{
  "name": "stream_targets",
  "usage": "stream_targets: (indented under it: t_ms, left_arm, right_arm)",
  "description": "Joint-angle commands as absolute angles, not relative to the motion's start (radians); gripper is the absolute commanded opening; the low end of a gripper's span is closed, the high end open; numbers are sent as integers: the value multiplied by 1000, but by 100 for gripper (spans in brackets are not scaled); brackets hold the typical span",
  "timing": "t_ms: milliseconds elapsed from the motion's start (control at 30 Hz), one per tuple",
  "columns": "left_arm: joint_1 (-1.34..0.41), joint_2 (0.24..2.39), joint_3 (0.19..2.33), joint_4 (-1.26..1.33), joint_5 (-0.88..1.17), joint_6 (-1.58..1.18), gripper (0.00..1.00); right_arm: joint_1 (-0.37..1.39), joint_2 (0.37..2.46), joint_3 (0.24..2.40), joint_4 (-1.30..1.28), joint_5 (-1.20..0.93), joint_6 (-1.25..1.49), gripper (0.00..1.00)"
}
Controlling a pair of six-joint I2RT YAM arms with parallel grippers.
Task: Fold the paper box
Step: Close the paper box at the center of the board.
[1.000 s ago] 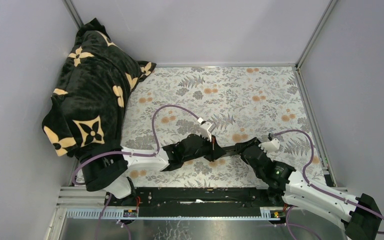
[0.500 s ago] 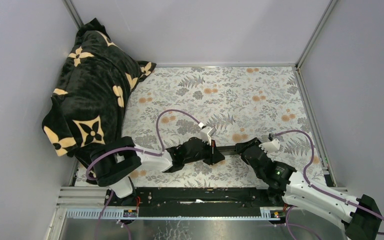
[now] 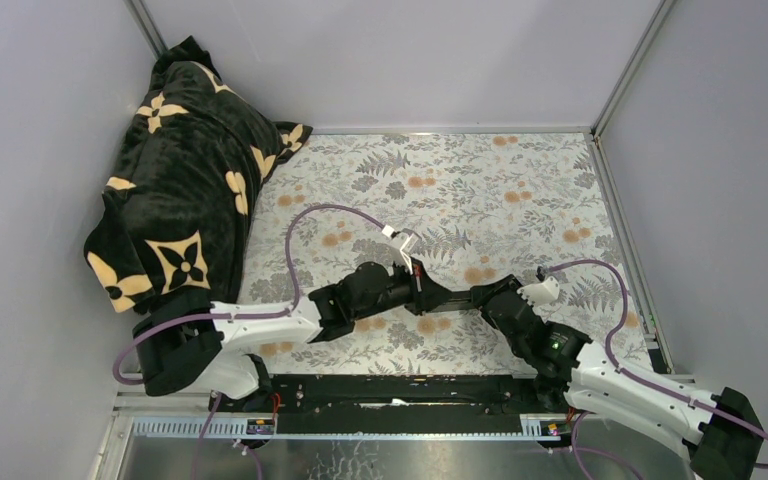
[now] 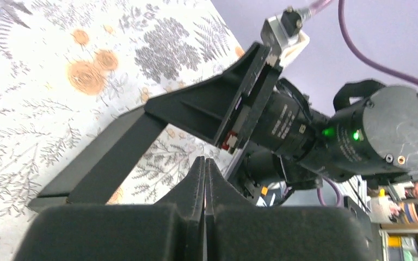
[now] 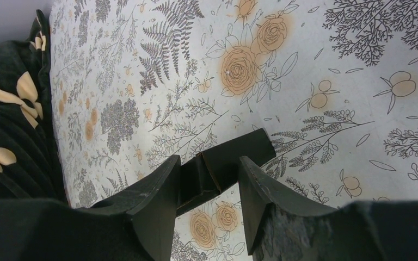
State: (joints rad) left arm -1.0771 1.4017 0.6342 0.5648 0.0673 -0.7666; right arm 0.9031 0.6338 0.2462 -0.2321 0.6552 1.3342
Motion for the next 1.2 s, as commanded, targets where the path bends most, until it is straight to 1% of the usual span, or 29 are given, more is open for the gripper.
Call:
stream_targets:
  t_ms: [0,200,333,500,800,933,1167]
  left_arm:
    - [-1094,1393,666,508,-112,-727,0]
    - [-1246,1473,652,600,-556,-672,0]
    - [-1298,1504,669,578,-704,-669,0]
    - [-1364,1537,739,472,-880,-651,0]
    - [-1387,1624,814,405,-968,-657,0]
    - [-1403,1685,837,376,-1002,-700,0]
    - [-1404,1814,844,337,-1002,-817,0]
  right_arm:
    - [908,665,224,-293,642,1332,48]
    - [908,708,225,-254,637,1334,48]
    - [908,704,224,-259,641,1332,49]
    - [901,682,204,-248,640,1330,49]
    - [896,677,206,-245,632,1320,49]
    - [892,676,200,-240,628,1320,49]
    - [891,663,181,-235,619,1328,49]
